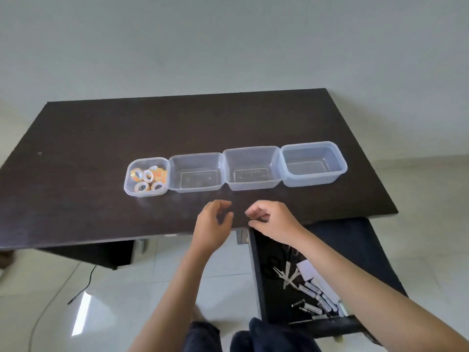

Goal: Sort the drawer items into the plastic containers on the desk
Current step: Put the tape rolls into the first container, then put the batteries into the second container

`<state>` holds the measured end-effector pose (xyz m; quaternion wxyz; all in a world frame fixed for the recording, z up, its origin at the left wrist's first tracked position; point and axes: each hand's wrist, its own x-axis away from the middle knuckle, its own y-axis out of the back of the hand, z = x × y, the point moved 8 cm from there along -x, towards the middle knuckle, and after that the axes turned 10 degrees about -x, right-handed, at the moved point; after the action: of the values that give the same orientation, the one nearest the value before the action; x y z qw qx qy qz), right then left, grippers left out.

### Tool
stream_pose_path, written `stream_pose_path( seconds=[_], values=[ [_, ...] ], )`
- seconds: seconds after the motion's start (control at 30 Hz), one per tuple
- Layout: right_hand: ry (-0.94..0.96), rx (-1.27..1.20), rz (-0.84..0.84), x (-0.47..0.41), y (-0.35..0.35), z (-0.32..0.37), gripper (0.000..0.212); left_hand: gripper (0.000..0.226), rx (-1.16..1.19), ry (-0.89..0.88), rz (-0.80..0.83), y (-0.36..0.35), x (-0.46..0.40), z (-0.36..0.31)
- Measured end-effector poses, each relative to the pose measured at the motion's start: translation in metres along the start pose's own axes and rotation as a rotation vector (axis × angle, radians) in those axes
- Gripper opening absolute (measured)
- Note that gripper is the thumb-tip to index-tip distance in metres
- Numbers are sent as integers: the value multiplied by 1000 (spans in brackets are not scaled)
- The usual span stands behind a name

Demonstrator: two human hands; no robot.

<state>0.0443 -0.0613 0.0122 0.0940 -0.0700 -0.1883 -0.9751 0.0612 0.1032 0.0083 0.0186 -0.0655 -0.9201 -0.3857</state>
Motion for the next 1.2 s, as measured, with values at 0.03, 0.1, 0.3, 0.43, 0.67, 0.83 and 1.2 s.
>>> stream_pose_path(
  seconds=[0.03,0.1,0.3,0.43,0.67,0.83,1.2],
  values=[
    [-12,12,11,17,13,-14,18,25,14,6,21,-20,13,-11],
    [-50,26,26,34,24,-35,18,24,18,18,73,-46,26,-15],
    [-202,103,34,103,72,-111,18,26,-39,90,227,-133,72,-36],
    [-348,162,61,130,77,-165,16,25,-78,135,324,-172,94,-31],
    [-572,259,200,168,66,-239,19,22,-108,198,575,-239,119,-11],
    [-624,331,327,173,64,-264,28,26,-195,122,777,-284,122,-15],
    [-454,473,343,165,89,-276,38,45,-164,139,810,-325,104,-42]
  ],
)
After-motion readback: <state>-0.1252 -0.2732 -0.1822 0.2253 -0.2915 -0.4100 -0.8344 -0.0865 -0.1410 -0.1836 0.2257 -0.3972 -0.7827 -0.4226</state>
